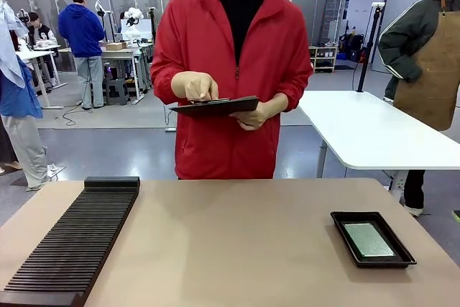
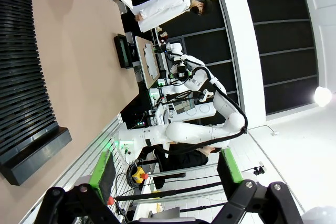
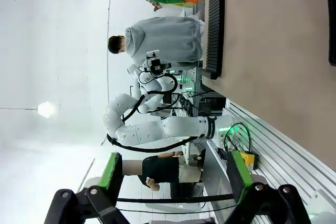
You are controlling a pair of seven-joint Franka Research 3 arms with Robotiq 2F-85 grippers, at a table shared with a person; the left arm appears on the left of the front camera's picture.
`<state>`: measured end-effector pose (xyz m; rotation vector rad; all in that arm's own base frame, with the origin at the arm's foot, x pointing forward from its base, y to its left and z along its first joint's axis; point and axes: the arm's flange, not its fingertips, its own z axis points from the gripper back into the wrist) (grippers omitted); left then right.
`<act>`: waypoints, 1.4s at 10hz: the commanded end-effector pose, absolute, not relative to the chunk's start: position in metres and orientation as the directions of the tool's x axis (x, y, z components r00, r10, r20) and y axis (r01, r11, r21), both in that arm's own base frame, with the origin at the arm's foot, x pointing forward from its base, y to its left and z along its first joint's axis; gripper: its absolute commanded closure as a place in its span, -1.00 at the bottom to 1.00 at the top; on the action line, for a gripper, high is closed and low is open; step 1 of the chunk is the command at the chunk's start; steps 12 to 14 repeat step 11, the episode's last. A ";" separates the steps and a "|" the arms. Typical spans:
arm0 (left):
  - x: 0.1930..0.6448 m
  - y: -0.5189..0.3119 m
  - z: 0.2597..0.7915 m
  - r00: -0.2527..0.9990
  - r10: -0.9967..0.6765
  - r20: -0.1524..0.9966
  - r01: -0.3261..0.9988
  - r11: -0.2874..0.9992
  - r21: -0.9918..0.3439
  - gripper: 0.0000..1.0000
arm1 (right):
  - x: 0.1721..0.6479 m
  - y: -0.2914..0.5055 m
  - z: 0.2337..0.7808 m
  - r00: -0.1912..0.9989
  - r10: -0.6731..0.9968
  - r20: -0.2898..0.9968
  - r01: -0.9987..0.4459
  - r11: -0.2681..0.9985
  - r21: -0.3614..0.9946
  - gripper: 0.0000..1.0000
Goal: Inspect the PCB.
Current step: Place the Blank PCB in the ESD tray.
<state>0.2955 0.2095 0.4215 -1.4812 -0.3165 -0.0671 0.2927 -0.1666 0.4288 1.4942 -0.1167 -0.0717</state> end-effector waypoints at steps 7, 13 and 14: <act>0.294 0.210 0.426 0.959 0.146 0.241 0.228 0.104 -0.968 -1.00 | 0.292 -0.165 0.433 0.991 -0.129 0.039 -0.028 0.083 0.996 -1.00; 0.294 0.210 0.426 0.959 0.146 0.241 0.228 0.104 -0.968 -1.00 | 0.292 -0.165 0.433 0.991 -0.129 0.039 -0.028 0.083 0.996 -1.00; 0.294 0.210 0.426 0.959 0.146 0.241 0.228 0.104 -0.968 -1.00 | 0.292 -0.165 0.433 0.991 -0.129 0.039 -0.028 0.083 0.996 -1.00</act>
